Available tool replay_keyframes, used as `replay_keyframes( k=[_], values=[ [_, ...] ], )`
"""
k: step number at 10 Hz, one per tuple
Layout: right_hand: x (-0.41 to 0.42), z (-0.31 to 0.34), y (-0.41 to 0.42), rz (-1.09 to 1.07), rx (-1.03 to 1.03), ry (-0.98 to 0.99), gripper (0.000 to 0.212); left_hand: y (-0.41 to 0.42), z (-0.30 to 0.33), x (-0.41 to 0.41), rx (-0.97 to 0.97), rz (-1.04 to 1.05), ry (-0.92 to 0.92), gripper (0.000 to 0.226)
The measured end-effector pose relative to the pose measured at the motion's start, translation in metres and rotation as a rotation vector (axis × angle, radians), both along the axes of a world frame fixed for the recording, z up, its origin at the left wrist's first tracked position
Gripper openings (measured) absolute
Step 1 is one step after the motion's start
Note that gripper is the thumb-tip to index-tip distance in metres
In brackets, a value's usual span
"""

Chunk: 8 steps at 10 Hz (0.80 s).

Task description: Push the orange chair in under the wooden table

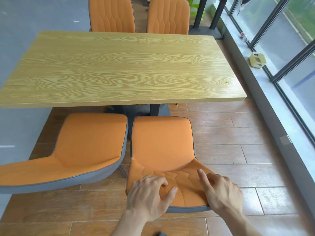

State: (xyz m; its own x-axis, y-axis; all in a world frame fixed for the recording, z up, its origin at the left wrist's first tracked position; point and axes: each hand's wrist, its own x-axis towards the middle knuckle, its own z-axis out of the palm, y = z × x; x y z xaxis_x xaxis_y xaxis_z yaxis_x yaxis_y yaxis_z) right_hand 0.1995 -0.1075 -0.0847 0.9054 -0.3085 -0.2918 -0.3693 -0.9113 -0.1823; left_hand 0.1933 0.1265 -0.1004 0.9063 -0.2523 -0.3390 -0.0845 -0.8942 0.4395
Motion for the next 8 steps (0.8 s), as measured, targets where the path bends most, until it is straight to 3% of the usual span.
replay_keyframes(
  k=[1,3,4,6,7,8],
  values=[
    [0.002,0.004,0.000,0.008,0.022,-0.001,0.061,-0.001,0.001,0.000,0.029,0.015,-0.005,0.073],
    [0.000,-0.003,-0.007,0.110,0.082,0.018,0.087,-0.004,0.014,-0.009,0.152,0.021,-0.004,0.077],
    [0.000,0.011,-0.013,0.161,0.127,-0.035,0.089,-0.003,0.037,-0.011,0.188,0.056,-0.061,0.089],
    [0.026,0.097,-0.017,0.260,0.162,-0.180,0.091,0.007,0.117,0.017,0.195,0.138,-0.245,0.088],
    [0.047,0.155,-0.014,0.298,0.159,-0.264,0.077,0.009,0.165,0.038,0.199,0.169,-0.355,0.079],
    [0.066,0.208,-0.003,0.342,0.162,-0.351,0.075,0.012,0.211,0.053,0.190,0.163,-0.447,0.089]
  ],
)
